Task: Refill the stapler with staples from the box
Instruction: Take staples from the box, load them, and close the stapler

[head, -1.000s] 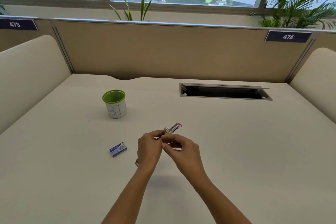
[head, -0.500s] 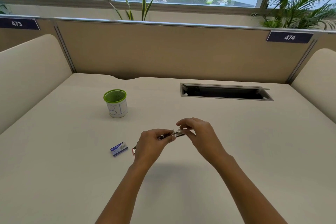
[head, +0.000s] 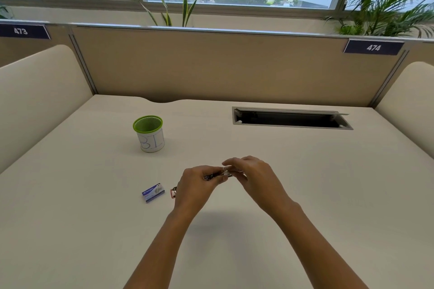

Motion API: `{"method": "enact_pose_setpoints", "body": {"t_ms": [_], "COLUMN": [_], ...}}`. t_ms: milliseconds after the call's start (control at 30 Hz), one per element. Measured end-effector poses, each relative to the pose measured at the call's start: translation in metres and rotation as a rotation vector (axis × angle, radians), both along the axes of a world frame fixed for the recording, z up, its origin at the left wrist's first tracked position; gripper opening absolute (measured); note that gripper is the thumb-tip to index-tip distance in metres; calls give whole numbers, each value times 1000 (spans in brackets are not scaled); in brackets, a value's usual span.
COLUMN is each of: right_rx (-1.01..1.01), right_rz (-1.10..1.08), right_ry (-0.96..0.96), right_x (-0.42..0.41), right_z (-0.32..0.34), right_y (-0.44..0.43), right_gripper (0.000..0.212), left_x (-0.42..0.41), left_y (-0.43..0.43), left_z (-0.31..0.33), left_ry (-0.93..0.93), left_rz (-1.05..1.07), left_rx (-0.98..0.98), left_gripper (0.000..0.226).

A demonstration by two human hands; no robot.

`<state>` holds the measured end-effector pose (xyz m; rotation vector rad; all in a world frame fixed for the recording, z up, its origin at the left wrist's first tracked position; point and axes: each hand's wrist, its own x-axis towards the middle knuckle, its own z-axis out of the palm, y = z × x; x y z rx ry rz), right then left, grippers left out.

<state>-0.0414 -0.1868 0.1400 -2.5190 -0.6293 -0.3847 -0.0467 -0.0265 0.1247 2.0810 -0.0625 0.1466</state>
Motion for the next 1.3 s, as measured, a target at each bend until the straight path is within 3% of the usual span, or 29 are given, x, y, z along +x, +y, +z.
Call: {"method": "enact_pose_setpoints", "body": {"t_ms": [167,233,333,400,500,600,733,900,1000,1100,1200,1300], "right_rx": [-7,121,437,522,706,1045,1305,1293,1265,1065,985,967], "right_rz": [-35,-108,-236,-298,-340,-268,-251,-277,-311,-378,-285,-110], "right_ry": [5,85,298,477,799,1042,1030,820,662,431,308,326], "right_x": [-4,-5,-3,-3,-3,-5,-4,-4,-5,-8,-12,-15], "right_z": [-8,-12,-19,-25,-36,-38,-34,-34,-32,-31,-29,-25], "right_y": [-2,-4,-7,-8,-7,-2,-3,-1,1,3,2,2], "right_gripper": [35,35,26,23,27,37,34,33,33,38,43,33], "left_x": [0,4,10,14,15,15,10,8,8,10,11,12], "left_y": [2,3,-2,-6,-10,-10,-9,-13,-9,0,4,4], "left_z": [4,11,27,32,36,28,11,6,4,2,0,-2], "left_ry": [-14,-17,-26,-8,12,-14,-56,-35,166,397,624,788], "left_rz": [36,-22,-162,-217,-246,-262,-277,-251,-233,-263,-265,-202], "left_rx": [64,369,891,1039,1069,1000,899,705,482,280,-144,-556], "left_gripper": [16,16,20,19,19,22,32,27,22,23,34,28]}}
